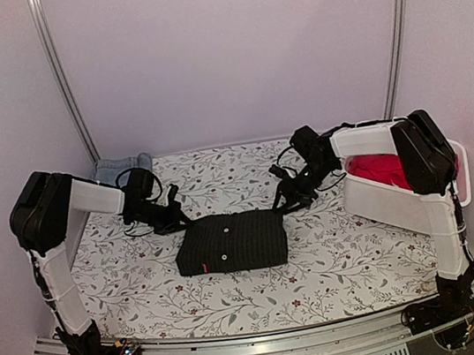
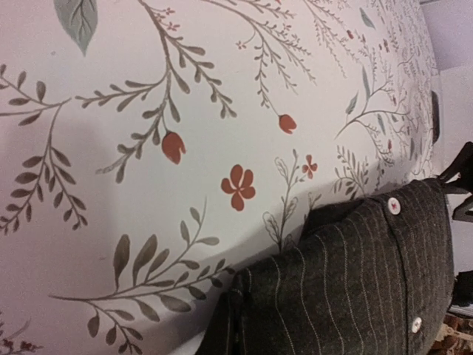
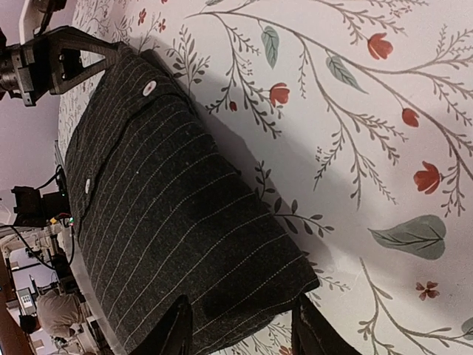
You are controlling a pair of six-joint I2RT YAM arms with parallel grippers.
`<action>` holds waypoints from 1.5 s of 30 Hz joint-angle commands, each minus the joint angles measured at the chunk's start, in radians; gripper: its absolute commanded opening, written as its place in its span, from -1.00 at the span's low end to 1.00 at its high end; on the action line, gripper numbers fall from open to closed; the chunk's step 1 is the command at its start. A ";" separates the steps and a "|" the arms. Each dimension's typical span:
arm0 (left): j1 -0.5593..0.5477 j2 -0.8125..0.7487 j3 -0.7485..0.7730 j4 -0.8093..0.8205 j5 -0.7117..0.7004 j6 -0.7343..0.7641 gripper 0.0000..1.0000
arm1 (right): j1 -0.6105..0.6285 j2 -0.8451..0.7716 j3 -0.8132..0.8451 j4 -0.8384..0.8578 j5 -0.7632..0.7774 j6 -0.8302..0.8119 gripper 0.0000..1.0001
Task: Fold and stack the mixed laundry pile
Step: Adjust the square-folded shirt at the center of the board.
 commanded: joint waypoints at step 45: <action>0.021 -0.464 0.047 0.070 -0.145 0.140 0.90 | 0.029 -0.248 0.230 0.100 0.439 -0.026 0.95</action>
